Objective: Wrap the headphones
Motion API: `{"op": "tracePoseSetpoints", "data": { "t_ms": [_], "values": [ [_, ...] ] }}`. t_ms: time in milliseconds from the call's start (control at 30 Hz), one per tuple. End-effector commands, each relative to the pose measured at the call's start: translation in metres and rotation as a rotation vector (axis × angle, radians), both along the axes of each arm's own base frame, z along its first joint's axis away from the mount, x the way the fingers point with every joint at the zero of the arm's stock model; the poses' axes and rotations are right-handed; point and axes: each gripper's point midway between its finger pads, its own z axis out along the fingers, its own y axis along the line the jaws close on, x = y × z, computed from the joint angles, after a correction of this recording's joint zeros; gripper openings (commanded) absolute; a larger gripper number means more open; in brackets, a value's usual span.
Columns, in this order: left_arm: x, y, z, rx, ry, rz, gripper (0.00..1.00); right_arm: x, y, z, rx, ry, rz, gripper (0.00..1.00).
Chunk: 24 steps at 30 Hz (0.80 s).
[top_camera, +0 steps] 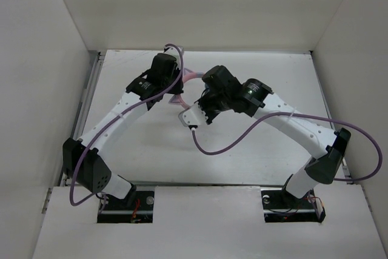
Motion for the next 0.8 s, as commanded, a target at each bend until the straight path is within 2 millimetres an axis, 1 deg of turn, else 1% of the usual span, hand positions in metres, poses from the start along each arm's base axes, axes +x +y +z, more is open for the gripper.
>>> {"op": "tracePoseSetpoints", "data": {
  "t_ms": [0, 200, 333, 567, 767],
  "values": [
    [-0.007, -0.011, 0.043, -0.087, -0.108, -0.044, 0.00, -0.006, 0.001, 0.017, 0.053, 0.012, 0.028, 0.20],
    [-0.012, -0.014, 0.036, -0.071, -0.100, -0.063, 0.00, 0.000, 0.000, 0.024, 0.076, 0.014, 0.018, 0.23],
    [-0.014, -0.013, 0.031, -0.058, -0.098, -0.071, 0.00, -0.003, -0.001, 0.026, 0.081, 0.040, 0.028, 0.25],
    [-0.018, -0.015, 0.030, -0.046, -0.105, -0.088, 0.00, -0.011, -0.001, 0.024, 0.074, 0.082, 0.048, 0.26],
    [-0.021, -0.017, 0.030, -0.050, -0.105, -0.098, 0.00, -0.013, -0.001, 0.022, 0.075, 0.106, 0.052, 0.27]
  ]
}}
